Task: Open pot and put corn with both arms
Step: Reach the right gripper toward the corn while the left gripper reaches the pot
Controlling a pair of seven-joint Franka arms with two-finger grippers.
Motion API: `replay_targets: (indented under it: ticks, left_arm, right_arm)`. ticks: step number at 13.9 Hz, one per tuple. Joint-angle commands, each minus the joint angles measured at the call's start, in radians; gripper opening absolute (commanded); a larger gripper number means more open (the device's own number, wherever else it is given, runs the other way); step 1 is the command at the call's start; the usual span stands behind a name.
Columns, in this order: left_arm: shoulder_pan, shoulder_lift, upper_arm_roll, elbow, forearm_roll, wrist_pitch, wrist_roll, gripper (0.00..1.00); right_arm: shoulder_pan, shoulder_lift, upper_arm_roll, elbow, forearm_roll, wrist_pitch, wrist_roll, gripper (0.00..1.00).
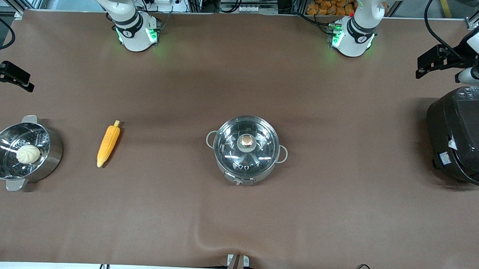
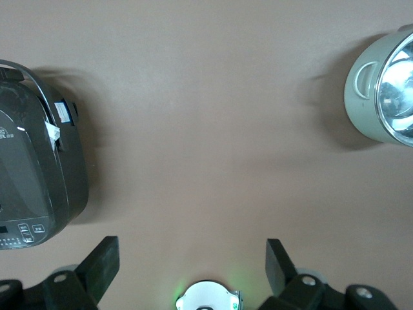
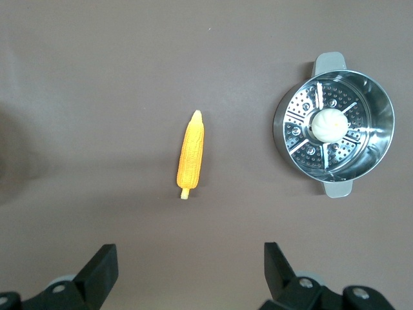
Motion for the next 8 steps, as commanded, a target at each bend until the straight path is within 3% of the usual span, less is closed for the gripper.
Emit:
replay_targets:
  ticks: [1, 8]
  left_arm:
    - [0.010, -0.005, -0.005, 0.009, 0.028, 0.000, 0.043, 1.00]
    - [-0.018, 0.059, -0.021, 0.049, 0.029, 0.000, 0.026, 1.00]
  right_arm:
    - [0.003, 0.009, -0.001, 0.015, 0.007, -0.007, 0.013, 1.00]
    - [0.017, 0.053, 0.001, -0.072, 0.007, 0.134, 0.011, 1.00]
